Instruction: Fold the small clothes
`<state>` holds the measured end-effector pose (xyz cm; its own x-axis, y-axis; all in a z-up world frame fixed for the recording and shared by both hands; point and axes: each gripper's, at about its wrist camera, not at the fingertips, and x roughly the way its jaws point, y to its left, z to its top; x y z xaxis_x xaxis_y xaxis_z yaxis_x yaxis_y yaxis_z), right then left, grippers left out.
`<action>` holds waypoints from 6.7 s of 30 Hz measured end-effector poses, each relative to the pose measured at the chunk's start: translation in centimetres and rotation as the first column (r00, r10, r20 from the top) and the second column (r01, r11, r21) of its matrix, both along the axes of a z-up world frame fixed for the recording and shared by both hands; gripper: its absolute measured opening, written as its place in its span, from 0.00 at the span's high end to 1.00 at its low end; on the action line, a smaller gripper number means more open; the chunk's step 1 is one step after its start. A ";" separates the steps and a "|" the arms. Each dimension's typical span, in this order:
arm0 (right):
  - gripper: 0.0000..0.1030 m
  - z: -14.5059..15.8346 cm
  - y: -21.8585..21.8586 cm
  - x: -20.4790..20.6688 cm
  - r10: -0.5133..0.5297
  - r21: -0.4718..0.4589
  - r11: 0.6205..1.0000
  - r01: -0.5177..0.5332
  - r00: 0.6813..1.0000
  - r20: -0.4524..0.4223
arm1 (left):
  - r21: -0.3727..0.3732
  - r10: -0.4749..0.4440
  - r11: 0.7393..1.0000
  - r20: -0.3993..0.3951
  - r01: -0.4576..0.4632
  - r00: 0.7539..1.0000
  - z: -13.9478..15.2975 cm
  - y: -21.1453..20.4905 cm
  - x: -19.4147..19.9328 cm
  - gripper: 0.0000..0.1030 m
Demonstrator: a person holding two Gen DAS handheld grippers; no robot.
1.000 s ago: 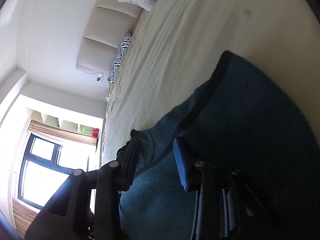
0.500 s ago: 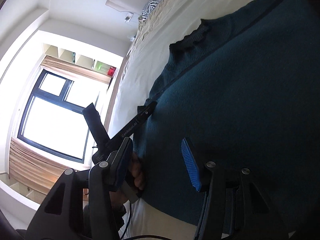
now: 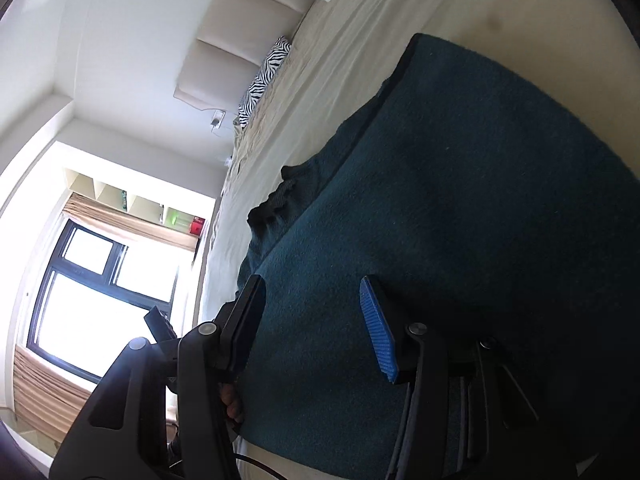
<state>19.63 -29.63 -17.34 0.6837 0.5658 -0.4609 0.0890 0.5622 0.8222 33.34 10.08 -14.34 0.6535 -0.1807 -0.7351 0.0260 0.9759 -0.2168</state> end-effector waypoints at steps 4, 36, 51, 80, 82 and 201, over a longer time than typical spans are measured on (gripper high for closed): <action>0.54 0.7 -4.1 -2.1 -0.133 -0.048 0.990 0.133 0.991 -0.003 | -0.001 -0.001 1.000 -0.001 0.001 1.000 0.0 0.0 0.0 0.38; 0.43 7.4 11.9 -4.4 0.360 -0.101 0.929 -0.357 0.933 0.007 | -0.719 -0.117 0.682 -0.285 -0.131 0.951 -1.7 9.3 -9.4 0.20; 0.43 3.7 22.2 6.4 0.502 -0.028 0.860 -0.510 0.854 -0.135 | -0.696 -0.151 0.710 -0.305 -0.112 0.940 -2.6 8.7 -10.0 0.83; 0.30 0.0 -3.4 7.8 0.249 0.432 0.879 -0.203 0.967 -0.052 | -0.570 -0.440 0.771 -0.157 0.283 0.884 5.7 -18.5 -2.8 0.83; 0.31 -0.5 -4.9 7.8 0.233 0.451 0.873 -0.186 0.971 -0.050 | -0.587 -0.480 0.754 -0.187 0.294 0.857 4.3 -20.5 -3.0 0.77; 0.86 6.7 -4.4 7.7 0.329 -0.040 0.941 -0.337 0.935 -0.130 | -0.257 -0.478 0.858 -0.079 0.446 0.875 4.7 -22.5 0.5 0.55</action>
<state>27.36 -34.03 -10.62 0.3986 0.7204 -0.5676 -0.0166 0.6245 0.7809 33.89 -12.44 -9.60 0.3509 -0.6067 -0.7133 0.4163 0.7834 -0.4616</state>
